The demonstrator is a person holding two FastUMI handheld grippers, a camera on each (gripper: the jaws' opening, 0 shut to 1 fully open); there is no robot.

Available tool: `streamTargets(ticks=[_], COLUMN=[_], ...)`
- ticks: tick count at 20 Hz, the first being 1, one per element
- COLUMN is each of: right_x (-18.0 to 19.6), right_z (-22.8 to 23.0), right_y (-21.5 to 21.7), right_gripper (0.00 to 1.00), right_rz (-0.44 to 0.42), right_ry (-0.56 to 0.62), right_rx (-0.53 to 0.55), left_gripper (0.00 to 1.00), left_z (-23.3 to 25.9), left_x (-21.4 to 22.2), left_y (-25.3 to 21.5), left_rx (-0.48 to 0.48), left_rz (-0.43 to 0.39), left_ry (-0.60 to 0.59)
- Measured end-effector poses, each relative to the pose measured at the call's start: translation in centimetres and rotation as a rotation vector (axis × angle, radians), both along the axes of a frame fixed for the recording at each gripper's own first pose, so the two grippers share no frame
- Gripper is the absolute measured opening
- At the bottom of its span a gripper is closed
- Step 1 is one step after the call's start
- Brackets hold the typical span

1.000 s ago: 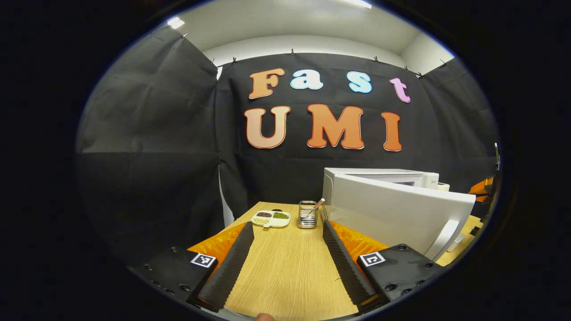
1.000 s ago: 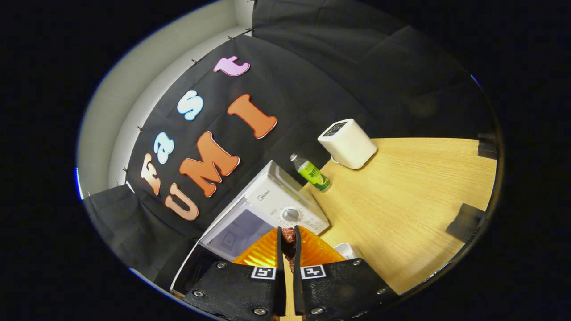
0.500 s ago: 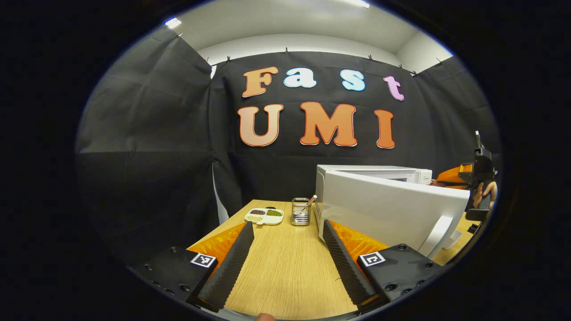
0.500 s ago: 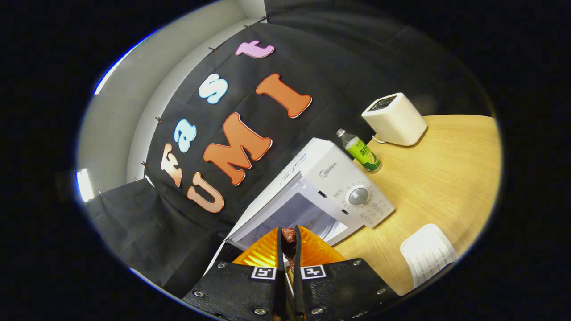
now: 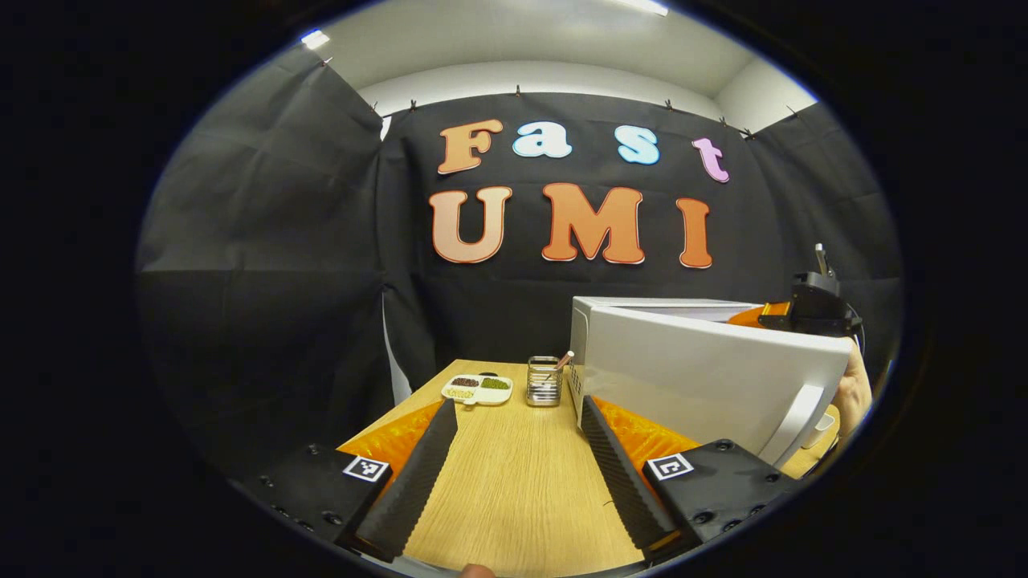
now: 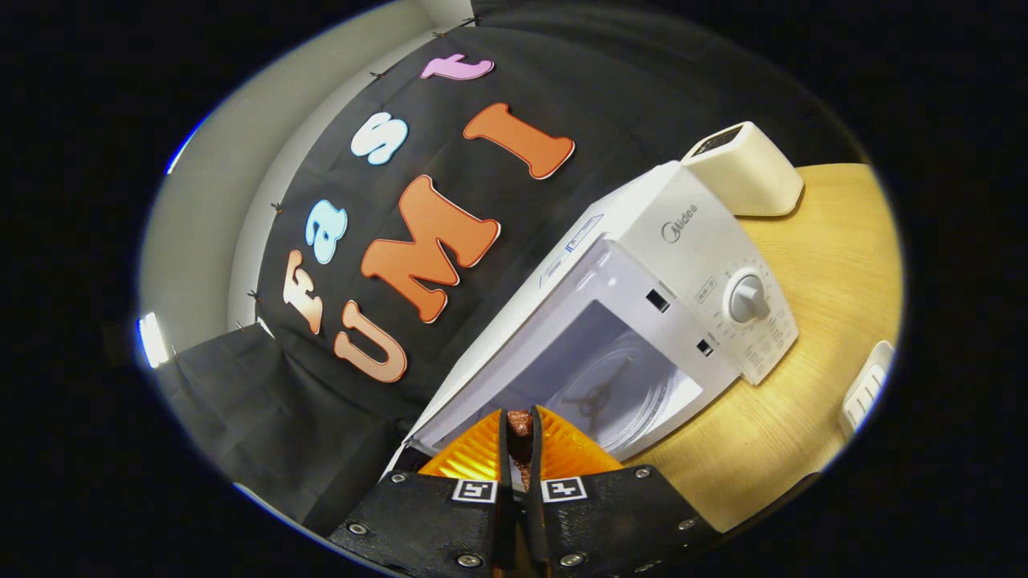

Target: Open the microwave oven with the left hand, put the food in, and close the microwave oven.

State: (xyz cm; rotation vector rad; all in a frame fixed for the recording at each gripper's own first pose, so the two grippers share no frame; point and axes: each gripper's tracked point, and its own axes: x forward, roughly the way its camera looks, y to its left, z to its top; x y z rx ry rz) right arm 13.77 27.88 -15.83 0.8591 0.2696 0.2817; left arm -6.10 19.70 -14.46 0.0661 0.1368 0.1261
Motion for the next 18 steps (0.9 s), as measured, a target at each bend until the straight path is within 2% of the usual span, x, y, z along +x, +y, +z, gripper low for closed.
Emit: streamTargets(ticks=[2,4,9,10,12,13,14,15,18], right_x=[1.7,3.2,6.4,6.9,8.2,8.6,9.1,9.5,10.4], right_z=[-0.9,-1.7,-3.3,-3.6,-4.3,-4.6,-4.8,-5.3,-5.9], right_y=[0.5,1.1,2.9,2.9,3.1,3.2,3.4,3.5,3.1], right_gripper=[0.06,0.06,0.06,0.06,0.06,0.06,0.06,0.06,0.06], right_rz=[-0.024,-0.046,-0.064,-0.073,-0.09,-0.092,-0.094,-0.104,-0.131], right_ry=[0.009,0.008,0.006,0.002,0.005,0.01,0.015,0.026,0.022], right_rx=[0.002,-0.017,-0.013,-0.017,-0.032,-0.032,-0.032,-0.047,-0.131], left_gripper=[1.0,0.98,1.0,0.97,1.0,0.97,1.0,0.97,0.97], left_z=[-0.1,0.0,-1.1,-1.3,-1.4,-1.6,-1.7,-1.9,-1.9], left_x=[0.1,0.1,0.8,0.9,1.2,1.2,1.3,1.3,1.4], left_y=[0.6,0.8,2.0,2.3,2.7,2.9,3.0,3.3,3.7], left_rx=[0.009,0.015,0.023,0.02,0.016,0.016,0.015,0.015,0.013], left_rz=[0.008,0.008,0.025,0.032,0.043,0.046,0.048,0.051,0.06], left_ry=[0.001,-0.003,0.009,0.012,0.017,0.018,0.02,0.022,0.022])
